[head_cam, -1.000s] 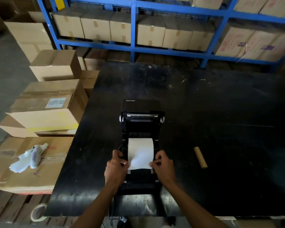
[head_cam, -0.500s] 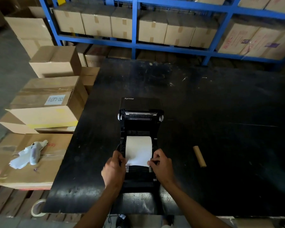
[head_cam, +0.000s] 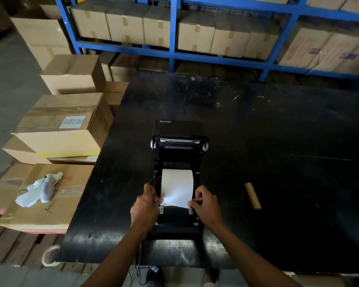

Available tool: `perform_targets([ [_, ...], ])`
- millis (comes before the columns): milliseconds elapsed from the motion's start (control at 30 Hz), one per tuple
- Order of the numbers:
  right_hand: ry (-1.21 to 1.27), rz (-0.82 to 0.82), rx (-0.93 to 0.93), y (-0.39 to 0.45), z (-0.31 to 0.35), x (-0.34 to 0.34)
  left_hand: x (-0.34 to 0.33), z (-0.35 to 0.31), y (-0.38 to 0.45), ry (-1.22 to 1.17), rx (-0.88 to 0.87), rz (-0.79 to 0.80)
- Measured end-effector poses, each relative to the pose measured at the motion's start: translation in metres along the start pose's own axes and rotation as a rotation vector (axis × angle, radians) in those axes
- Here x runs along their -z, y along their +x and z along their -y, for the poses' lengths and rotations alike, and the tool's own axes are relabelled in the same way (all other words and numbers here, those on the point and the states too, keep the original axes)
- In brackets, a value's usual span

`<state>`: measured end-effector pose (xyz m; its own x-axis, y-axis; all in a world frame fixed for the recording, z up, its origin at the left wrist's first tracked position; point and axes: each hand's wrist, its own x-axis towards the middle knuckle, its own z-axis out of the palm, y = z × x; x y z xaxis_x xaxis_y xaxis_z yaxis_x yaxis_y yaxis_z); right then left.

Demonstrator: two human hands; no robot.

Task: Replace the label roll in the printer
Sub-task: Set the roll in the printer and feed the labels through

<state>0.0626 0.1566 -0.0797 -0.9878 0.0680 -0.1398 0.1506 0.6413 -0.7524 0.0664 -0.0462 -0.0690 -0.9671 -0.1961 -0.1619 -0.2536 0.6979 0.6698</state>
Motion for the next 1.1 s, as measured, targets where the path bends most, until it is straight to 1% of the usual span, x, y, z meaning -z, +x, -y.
perform_targets([
  [100, 0.044, 0.030, -0.031, 0.004, -0.001, 0.005, 0.000, -0.001, 0.000, -0.025, 0.021, 0.026],
  [333, 0.010, 0.141, -0.023, 0.014, -0.003, 0.012, 0.004, -0.008, 0.006, 0.034, 0.065, 0.127],
  [533, -0.142, 0.174, -0.008, 0.014, 0.003, 0.011, 0.007, -0.017, 0.008, 0.174, 0.066, 0.119],
  [633, -0.159, 0.201, -0.024, 0.015, 0.004, 0.014, 0.006, -0.020, 0.008, 0.244, 0.062, 0.109],
  [700, -0.110, 0.175, -0.051, 0.014, 0.005, 0.015, 0.004, -0.021, 0.010, 0.287, 0.040, 0.117],
  [767, -0.036, 0.107, -0.075, 0.012, 0.005, 0.013, 0.003, -0.020, 0.012, 0.293, 0.025, 0.133],
  [867, -0.044, 0.069, -0.056, 0.010, 0.002, 0.009, 0.007, -0.015, 0.016, 0.257, 0.037, 0.152],
  [1000, -0.230, 0.095, 0.024, 0.013, 0.006, 0.008, 0.010, -0.014, 0.009, 0.220, 0.004, 0.120],
  [1100, -0.286, 0.095, 0.024, 0.014, 0.007, 0.006, 0.005, -0.014, -0.008, 0.240, -0.079, -0.028],
])
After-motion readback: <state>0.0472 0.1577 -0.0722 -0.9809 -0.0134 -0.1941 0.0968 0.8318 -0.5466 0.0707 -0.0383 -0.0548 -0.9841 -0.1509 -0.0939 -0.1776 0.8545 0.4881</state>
